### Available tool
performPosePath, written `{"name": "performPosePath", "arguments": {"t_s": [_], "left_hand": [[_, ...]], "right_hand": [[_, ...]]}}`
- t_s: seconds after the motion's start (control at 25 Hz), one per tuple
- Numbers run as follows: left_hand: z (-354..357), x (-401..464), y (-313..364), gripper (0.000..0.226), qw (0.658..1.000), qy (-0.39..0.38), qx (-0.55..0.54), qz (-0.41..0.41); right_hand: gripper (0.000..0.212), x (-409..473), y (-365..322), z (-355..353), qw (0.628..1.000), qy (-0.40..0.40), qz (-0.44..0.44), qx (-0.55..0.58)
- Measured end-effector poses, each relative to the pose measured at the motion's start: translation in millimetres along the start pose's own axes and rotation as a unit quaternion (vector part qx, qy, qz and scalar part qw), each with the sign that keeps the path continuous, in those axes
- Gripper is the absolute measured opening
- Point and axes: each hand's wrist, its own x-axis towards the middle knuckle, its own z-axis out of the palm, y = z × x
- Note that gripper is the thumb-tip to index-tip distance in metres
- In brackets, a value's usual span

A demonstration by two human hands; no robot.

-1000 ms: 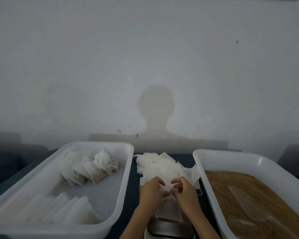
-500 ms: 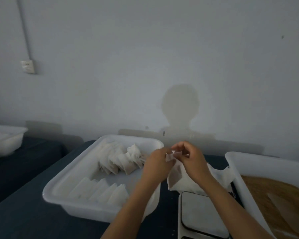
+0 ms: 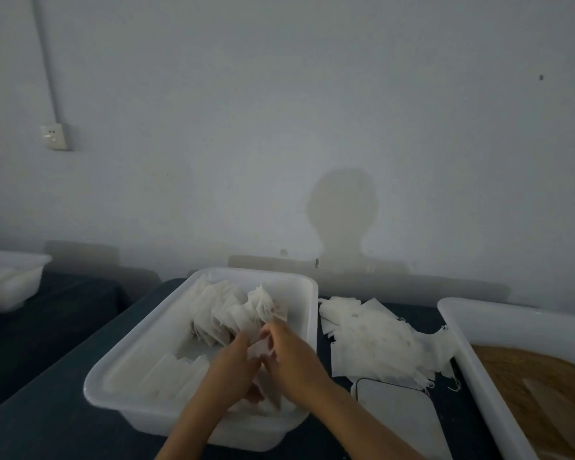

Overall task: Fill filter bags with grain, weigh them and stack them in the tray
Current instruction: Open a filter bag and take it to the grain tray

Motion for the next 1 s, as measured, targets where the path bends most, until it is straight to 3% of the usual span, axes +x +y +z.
{"name": "performPosePath", "arguments": {"t_s": [0.16,0.32,0.48,0.64,0.76,0.88,1.0], "left_hand": [[5,3,-9,0.027,0.988,-0.064,0.14,0.0],[1,4,-3,0.034,0.955,-0.133,0.265,0.0],[-2,3,-4,0.034,0.932,-0.158,0.326,0.007],[-7,-4,6,0.036,0.909,-0.18,0.375,-0.003],[-10,-9,24,0.017,0.921,-0.135,0.363,0.033],[-4,-4,46,0.012,0.952,0.041,0.289,0.095],[17,-2,81,0.014,0.964,0.136,0.161,0.163]], "right_hand": [[0.045,-2,-3,3,0.979,-0.127,0.014,-0.158],[0.037,4,-11,1,0.901,-0.3,0.006,-0.315],[0.042,13,-11,2,0.849,-0.391,0.013,-0.356],[0.049,15,-14,-4,0.834,-0.44,0.02,-0.332],[0.039,7,-15,-20,0.882,-0.38,-0.011,-0.28],[0.035,-4,3,-53,0.973,-0.19,-0.043,-0.127],[0.036,-10,39,-102,0.999,-0.01,0.04,0.024]]}}
